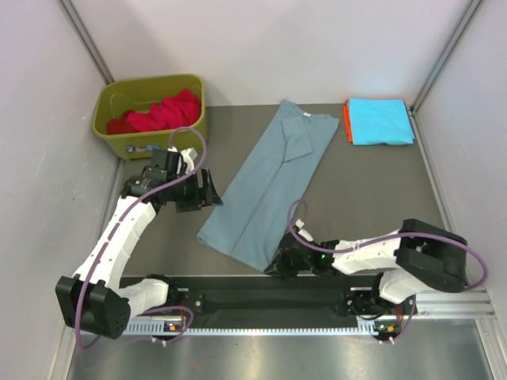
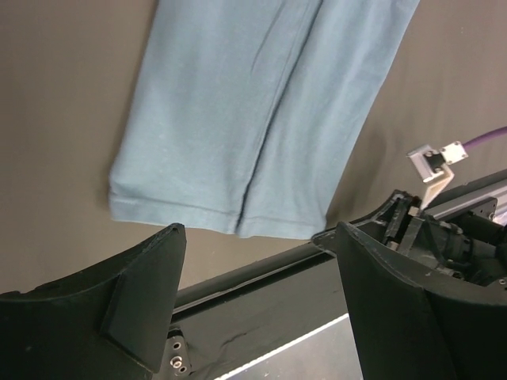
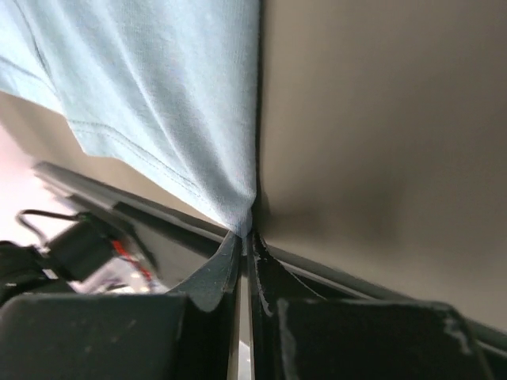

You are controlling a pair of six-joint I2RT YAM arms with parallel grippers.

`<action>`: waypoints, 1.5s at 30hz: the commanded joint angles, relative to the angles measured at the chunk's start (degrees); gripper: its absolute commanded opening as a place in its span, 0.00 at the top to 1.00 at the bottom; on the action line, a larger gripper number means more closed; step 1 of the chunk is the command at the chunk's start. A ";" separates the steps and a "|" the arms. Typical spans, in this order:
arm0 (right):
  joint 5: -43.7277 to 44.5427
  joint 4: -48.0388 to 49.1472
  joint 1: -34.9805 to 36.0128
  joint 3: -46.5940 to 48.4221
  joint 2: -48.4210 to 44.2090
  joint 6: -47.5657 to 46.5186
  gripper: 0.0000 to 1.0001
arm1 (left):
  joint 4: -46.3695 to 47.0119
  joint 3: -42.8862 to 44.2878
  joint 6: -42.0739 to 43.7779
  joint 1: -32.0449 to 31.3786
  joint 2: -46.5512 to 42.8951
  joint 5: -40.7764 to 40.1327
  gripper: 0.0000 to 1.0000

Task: Fold and stack the t-shirts
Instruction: Fold the tshirt

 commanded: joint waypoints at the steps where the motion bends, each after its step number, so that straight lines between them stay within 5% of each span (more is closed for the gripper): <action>1: 3.01 -12.32 -0.35 -0.51 -6.09 -5.99 1.00 | 0.21 0.10 1.32 0.21 0.42 0.92 0.19; 15: 5.91 -29.67 -0.53 -9.64 -33.61 -17.78 1.00 | 7.51 -14.15 -6.15 -3.92 2.44 5.85 0.17; 28: 5.64 -33.80 -1.23 -15.18 -43.01 -17.79 1.00 | 14.53 -26.45 -14.41 -12.62 1.65 7.52 0.35; 38: 6.17 -36.09 -1.67 -16.32 -46.89 -17.00 1.00 | 18.32 -26.63 -15.56 -14.82 8.77 6.64 0.53; 45: 6.61 -37.06 -1.67 -16.85 -49.26 -16.12 1.00 | 17.61 -26.62 -14.94 -14.74 10.70 5.14 0.55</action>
